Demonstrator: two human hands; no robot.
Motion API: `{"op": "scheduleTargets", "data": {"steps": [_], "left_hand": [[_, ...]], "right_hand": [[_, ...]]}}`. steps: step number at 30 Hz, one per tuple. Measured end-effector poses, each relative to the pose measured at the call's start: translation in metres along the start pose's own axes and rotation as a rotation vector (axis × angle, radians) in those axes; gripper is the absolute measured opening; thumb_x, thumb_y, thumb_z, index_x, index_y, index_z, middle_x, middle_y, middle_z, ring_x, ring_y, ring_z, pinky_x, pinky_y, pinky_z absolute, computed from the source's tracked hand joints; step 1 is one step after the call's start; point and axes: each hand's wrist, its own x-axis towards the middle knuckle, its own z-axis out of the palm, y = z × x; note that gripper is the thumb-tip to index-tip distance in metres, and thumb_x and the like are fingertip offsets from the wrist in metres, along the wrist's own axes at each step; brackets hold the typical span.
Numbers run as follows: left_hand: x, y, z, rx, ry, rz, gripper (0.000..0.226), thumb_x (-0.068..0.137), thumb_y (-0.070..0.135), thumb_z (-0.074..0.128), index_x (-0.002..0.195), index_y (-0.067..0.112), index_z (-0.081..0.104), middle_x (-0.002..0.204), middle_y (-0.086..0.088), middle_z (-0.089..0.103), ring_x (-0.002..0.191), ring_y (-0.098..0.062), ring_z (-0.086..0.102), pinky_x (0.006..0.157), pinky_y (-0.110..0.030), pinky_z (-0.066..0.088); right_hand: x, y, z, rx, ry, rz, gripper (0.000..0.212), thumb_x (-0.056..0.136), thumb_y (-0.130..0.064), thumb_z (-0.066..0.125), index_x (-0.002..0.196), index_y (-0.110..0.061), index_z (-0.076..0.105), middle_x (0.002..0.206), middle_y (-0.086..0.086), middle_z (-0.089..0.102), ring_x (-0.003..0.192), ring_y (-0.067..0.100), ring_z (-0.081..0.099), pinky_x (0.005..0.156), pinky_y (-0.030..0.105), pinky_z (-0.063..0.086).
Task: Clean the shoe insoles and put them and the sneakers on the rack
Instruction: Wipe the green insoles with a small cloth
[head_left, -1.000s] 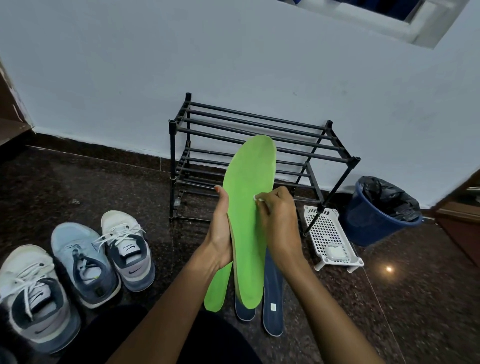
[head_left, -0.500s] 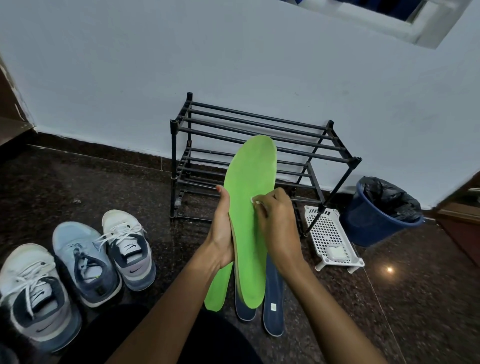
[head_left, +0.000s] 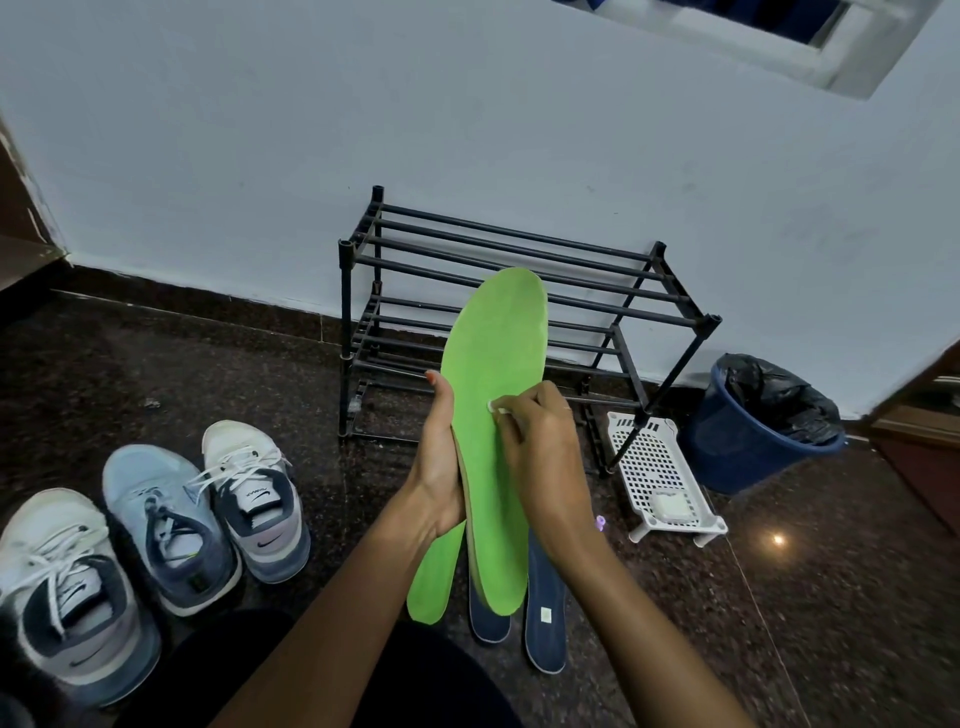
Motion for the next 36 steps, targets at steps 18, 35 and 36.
{"op": "scheduleTargets", "data": {"steps": [18,35,36], "left_hand": [[0.001,0.001,-0.002,0.028,0.011,0.006,0.078,0.088,0.069,0.012,0.102,0.015,0.067,0.094,-0.009,0.073,0.083,-0.023,0.07,0.072,-0.037,0.055],[0.002,0.001,-0.002,0.036,0.006,0.005,0.081,0.087,0.07,0.011,0.102,0.014,0.067,0.096,-0.01,0.073,0.084,-0.023,0.071,0.072,-0.036,0.056],[0.002,0.001,-0.002,0.047,0.007,0.001,0.081,0.087,0.07,0.011,0.101,0.014,0.068,0.095,-0.01,0.073,0.083,-0.023,0.071,0.072,-0.037,0.056]], "right_hand": [[0.003,0.007,-0.005,-0.016,0.021,0.007,0.013,0.086,0.0,0.057,0.094,0.004,0.066,0.084,0.0,0.042,0.079,0.021,0.049,0.06,0.028,0.038],[-0.001,0.009,-0.004,-0.042,0.051,0.041,0.012,0.085,0.002,0.057,0.092,0.006,0.066,0.082,0.002,0.043,0.077,0.022,0.048,0.06,0.027,0.036],[0.001,0.011,-0.004,-0.051,0.063,0.059,0.012,0.086,0.002,0.056,0.092,0.006,0.065,0.083,0.003,0.043,0.077,0.023,0.048,0.059,0.028,0.036]]}}
